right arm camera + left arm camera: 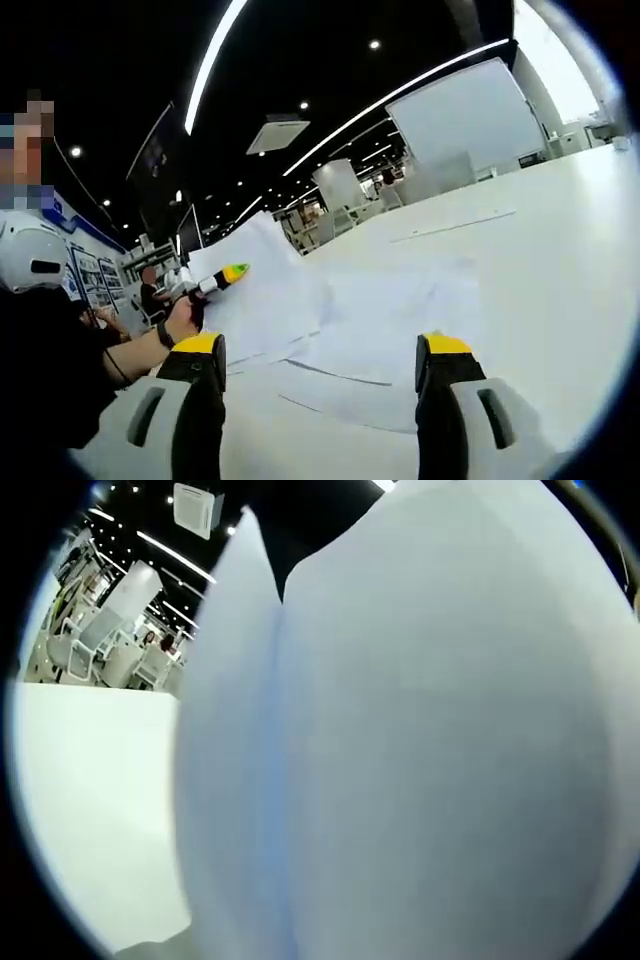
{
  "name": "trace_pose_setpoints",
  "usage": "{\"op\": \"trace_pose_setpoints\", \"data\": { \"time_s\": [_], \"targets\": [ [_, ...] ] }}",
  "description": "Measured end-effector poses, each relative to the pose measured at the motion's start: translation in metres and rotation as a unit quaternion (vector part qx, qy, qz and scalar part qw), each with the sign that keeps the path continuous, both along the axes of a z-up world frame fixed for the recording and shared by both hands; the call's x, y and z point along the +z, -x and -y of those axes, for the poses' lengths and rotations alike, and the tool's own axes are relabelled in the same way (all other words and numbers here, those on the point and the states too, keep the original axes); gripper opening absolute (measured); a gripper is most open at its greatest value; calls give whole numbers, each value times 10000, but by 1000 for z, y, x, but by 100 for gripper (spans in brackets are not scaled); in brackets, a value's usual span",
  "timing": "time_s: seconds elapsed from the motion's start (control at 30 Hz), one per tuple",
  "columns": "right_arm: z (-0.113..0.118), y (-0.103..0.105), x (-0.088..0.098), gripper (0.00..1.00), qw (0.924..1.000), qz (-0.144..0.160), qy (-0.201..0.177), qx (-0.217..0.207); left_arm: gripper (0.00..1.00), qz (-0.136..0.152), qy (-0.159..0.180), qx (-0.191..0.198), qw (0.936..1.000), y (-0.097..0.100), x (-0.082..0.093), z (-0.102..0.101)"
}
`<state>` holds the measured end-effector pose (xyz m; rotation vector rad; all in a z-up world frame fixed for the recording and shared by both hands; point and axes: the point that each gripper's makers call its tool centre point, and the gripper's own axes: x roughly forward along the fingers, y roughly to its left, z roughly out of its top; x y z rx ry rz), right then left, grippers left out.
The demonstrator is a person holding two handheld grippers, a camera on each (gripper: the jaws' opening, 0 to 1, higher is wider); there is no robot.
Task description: Organize the stack of printing papers by aligning and flattening the scattered papers on the table
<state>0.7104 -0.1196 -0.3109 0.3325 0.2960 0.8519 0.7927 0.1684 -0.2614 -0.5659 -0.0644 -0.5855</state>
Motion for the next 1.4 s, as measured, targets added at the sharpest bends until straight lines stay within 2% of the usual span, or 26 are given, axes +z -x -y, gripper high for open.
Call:
{"op": "trace_pose_setpoints", "data": {
  "time_s": [0.2, 0.5, 0.97, 1.4],
  "targets": [
    [-3, -1, -4, 73, 9998, 14, 178, -37, 7, 0, 0, 1, 10000, -1, -1, -2],
    [-2, -4, -7, 73, 9996, -30, 251, -97, 7, 7, -6, 0, 10000, -1, -1, -1],
    [-4, -19, -14, 74, 9983, -59, 525, -258, 7, 8, 6, -4, 10000, 1, -1, 1],
    [-2, -34, -12, 75, 9978, -110, 495, -428, 7, 3, 16, -3, 10000, 1, 0, 1]
  ]
}}
